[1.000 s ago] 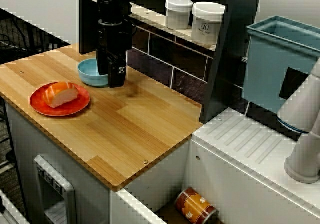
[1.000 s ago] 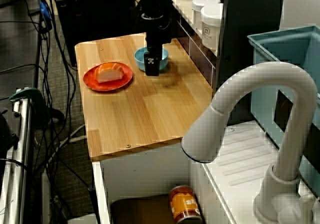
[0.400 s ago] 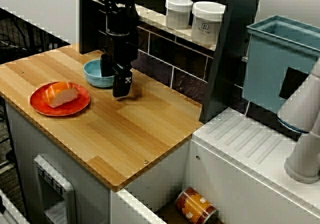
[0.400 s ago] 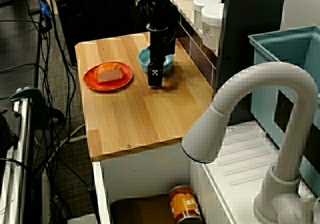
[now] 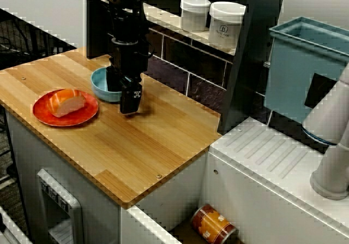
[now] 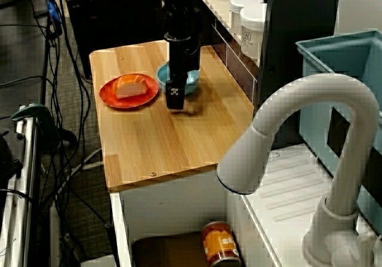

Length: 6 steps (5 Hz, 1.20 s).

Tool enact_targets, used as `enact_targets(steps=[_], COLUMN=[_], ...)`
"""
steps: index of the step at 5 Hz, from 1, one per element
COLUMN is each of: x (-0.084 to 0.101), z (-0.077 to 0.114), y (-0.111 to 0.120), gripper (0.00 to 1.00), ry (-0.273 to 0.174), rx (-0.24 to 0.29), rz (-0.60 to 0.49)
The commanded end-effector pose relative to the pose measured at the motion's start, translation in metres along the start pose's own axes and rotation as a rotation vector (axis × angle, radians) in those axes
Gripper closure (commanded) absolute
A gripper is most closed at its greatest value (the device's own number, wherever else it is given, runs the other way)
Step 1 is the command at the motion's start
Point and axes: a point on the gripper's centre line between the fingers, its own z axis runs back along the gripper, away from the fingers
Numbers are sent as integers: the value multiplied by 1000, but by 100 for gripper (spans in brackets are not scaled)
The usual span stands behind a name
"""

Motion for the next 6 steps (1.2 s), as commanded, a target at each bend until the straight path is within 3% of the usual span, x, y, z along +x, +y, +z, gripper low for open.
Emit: enact_targets(steps=[1, 3, 6], x=[-7, -18, -29], z=[24, 14, -4], y=[-28, -64, -122], gripper=[0, 0, 0], ry=[-74, -91, -22], rx=[-17, -96, -143], rz=[-38, -40, -117])
